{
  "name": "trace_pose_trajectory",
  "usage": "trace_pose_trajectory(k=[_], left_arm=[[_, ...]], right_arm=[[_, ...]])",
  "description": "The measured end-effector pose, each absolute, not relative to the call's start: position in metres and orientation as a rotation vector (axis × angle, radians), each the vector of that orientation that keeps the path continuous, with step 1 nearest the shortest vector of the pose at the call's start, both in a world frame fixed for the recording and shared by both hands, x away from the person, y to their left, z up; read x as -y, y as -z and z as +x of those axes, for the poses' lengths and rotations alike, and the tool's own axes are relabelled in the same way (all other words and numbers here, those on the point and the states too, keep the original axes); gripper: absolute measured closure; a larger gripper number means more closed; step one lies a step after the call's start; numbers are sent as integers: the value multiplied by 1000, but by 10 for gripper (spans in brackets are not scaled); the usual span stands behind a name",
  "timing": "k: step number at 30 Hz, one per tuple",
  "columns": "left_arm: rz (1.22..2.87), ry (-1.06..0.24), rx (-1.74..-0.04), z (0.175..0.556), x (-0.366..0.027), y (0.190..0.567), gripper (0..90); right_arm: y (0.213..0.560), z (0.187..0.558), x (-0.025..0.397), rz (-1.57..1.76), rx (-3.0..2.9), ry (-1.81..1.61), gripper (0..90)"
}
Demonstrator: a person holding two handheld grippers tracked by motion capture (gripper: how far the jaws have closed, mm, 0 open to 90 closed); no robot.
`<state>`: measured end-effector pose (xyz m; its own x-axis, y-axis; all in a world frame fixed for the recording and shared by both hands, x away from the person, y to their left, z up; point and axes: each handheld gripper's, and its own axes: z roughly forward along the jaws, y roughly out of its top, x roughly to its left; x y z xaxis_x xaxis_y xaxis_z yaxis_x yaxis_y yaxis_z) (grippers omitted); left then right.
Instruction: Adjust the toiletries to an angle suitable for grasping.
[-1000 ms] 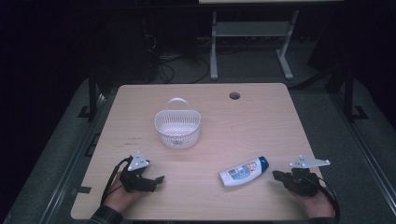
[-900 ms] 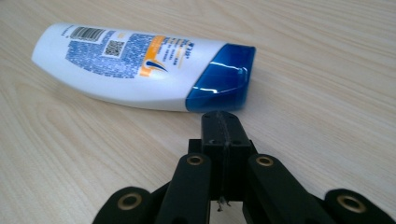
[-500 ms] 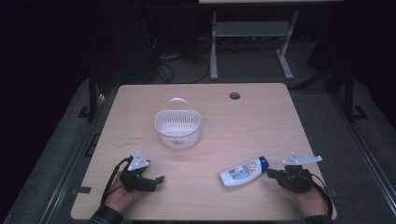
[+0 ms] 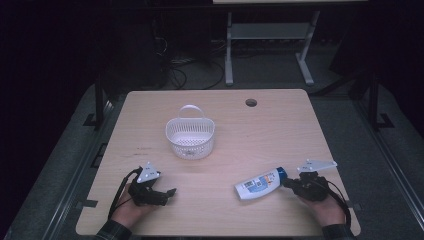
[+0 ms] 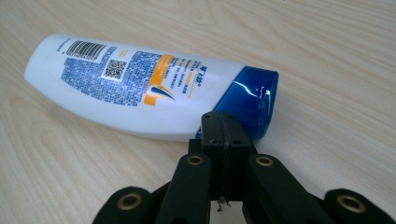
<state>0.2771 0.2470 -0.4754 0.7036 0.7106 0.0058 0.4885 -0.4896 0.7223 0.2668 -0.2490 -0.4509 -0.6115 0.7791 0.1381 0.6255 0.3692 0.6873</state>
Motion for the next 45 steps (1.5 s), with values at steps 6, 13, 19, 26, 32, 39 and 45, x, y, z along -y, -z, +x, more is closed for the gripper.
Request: trace_pose_trajectory(k=[6,13,19,26,32,39,45], left_arm=[[2186,-394,-910,277,-247,475,124],[2188,-395,-907,277,-247,475,124],[2188,-395,-907,277,-247,475,124],[2188,-395,-908,277,-246,475,125],[2191,-394,-907,278,-246,475,125],[2190,-394,-907,278,-246,475,125],[2189,-396,-906,278,-246,475,125]], right_arm=[[450,271,246,1258,-2424,-1066,896],[449,279,244,1250,-2426,-1072,896],[448,284,242,1247,-2427,-1072,896],[447,292,238,1236,-2431,-1062,896],[446,299,234,1245,-2432,-1051,896],[446,304,230,1237,-2437,-1053,896],[443,312,223,1227,-2433,-1070,896]])
